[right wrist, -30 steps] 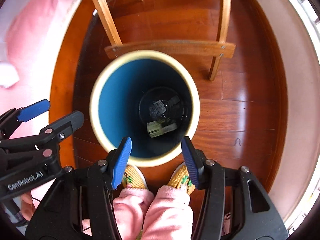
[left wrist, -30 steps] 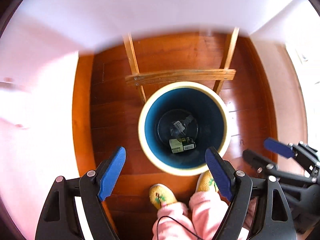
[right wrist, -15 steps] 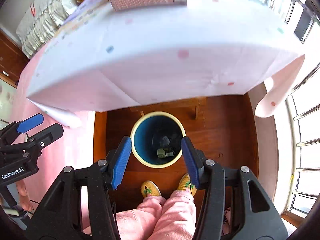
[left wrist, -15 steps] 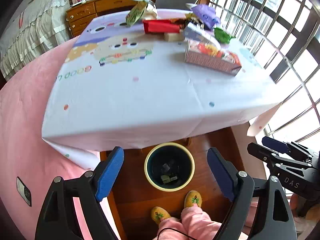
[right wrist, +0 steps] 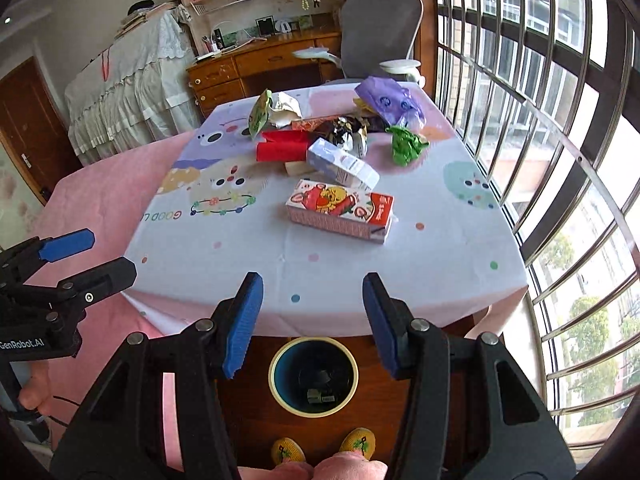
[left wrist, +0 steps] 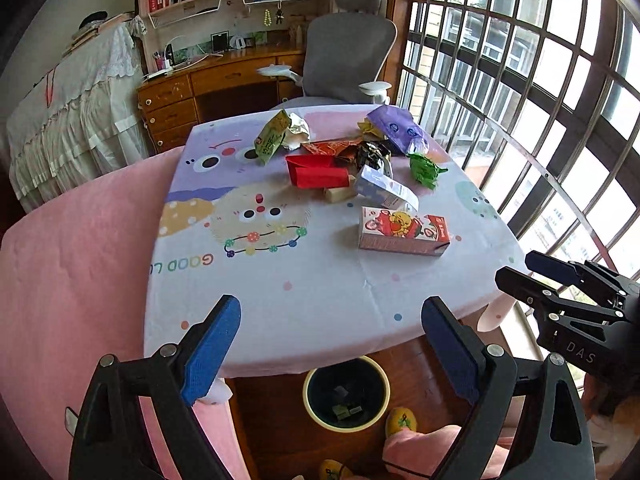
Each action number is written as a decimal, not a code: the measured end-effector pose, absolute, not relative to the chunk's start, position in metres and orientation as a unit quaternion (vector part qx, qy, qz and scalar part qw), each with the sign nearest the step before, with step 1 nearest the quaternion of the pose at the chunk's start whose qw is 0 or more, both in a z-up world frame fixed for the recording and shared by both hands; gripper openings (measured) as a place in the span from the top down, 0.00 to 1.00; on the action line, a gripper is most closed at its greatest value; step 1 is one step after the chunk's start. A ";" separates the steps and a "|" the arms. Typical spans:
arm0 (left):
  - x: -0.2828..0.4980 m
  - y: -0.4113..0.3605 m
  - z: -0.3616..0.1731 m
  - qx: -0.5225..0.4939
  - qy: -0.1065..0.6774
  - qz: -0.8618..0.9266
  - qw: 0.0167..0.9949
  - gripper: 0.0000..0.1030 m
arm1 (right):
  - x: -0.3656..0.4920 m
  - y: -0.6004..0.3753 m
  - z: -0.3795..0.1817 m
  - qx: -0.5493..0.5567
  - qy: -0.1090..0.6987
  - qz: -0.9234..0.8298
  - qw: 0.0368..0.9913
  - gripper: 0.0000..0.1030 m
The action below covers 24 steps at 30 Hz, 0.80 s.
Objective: Collect trash
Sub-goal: 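Raise both tools back toward the table, then grasp the pink strawberry carton with the right tool while the left tool grasps the milk carton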
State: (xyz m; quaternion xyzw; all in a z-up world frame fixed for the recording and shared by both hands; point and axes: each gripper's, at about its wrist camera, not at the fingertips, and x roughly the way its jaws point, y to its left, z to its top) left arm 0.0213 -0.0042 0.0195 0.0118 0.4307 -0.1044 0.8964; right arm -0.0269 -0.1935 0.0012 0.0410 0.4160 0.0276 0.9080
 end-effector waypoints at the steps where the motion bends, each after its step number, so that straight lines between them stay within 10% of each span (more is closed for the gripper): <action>1: 0.025 -0.003 0.021 0.006 0.430 -0.099 0.898 0.09 | -0.024 -0.193 0.005 0.034 0.416 0.029 0.908 0.53; 24: 0.172 -0.065 -0.082 -0.104 0.533 0.016 0.839 0.18 | 0.202 -0.208 -0.129 -0.207 0.516 0.284 0.781 0.40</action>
